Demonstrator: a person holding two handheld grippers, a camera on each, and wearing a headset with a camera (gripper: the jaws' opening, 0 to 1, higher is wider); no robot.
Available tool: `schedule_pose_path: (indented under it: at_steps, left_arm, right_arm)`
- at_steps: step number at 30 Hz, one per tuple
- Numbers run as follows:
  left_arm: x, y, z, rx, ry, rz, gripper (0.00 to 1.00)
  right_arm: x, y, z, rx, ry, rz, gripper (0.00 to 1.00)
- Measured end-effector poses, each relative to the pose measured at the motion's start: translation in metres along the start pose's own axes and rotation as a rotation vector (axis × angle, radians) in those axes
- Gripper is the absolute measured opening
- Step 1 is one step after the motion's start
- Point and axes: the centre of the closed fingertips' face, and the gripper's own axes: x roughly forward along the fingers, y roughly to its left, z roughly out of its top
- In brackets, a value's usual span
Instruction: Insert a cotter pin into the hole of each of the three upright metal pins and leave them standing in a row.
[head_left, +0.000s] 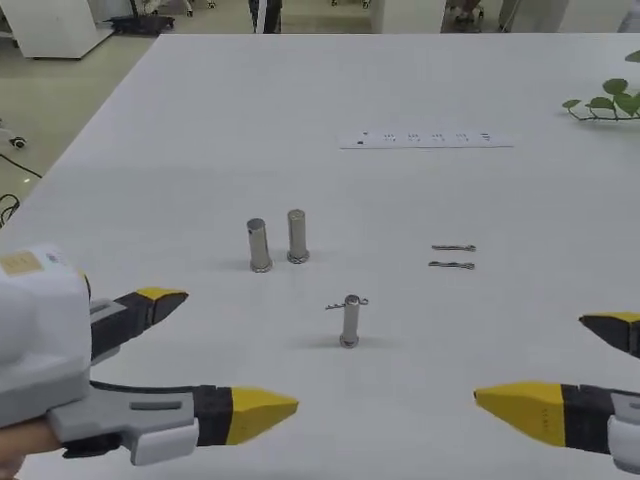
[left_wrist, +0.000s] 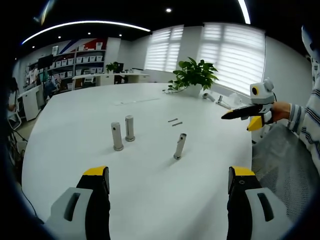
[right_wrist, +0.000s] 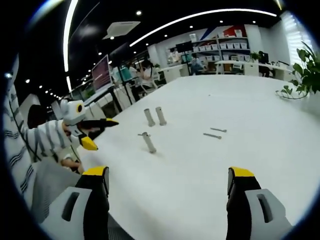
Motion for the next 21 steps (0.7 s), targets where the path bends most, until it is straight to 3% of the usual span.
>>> schedule_pose_path:
  at_steps: [6,8,9,16,17,18,21]
  left_arm:
    - [0.003,0.023,0.008,0.014,-0.003,0.035,0.99]
    - [0.005,0.039,0.014,0.067,-0.022,0.096,0.97]
    - [0.005,0.042,0.015,0.077,-0.02,0.103,0.93]
    - [0.023,0.067,0.026,0.078,-0.031,0.139,0.88]
    - [0.027,0.071,0.027,0.054,-0.033,0.139,0.87]
    - [0.03,0.07,0.029,0.013,-0.043,0.124,0.85]
    - [0.04,0.075,0.036,0.02,-0.061,0.126,0.81]
  right_arm:
    - [-0.003,-0.001,-0.001,0.01,-0.003,-0.013,1.0]
    - [-0.005,-0.003,-0.001,0.011,-0.006,-0.024,1.0]
    - [-0.006,-0.004,-0.001,0.011,-0.007,-0.033,1.0]
    - [-0.014,-0.01,-0.004,0.036,-0.014,-0.064,1.0]
    - [-0.015,-0.011,-0.004,0.039,-0.014,-0.068,1.0]
    - [-0.016,-0.011,-0.004,0.041,-0.017,-0.071,1.0]
    - [-0.018,-0.012,-0.003,0.054,-0.025,-0.072,1.0]
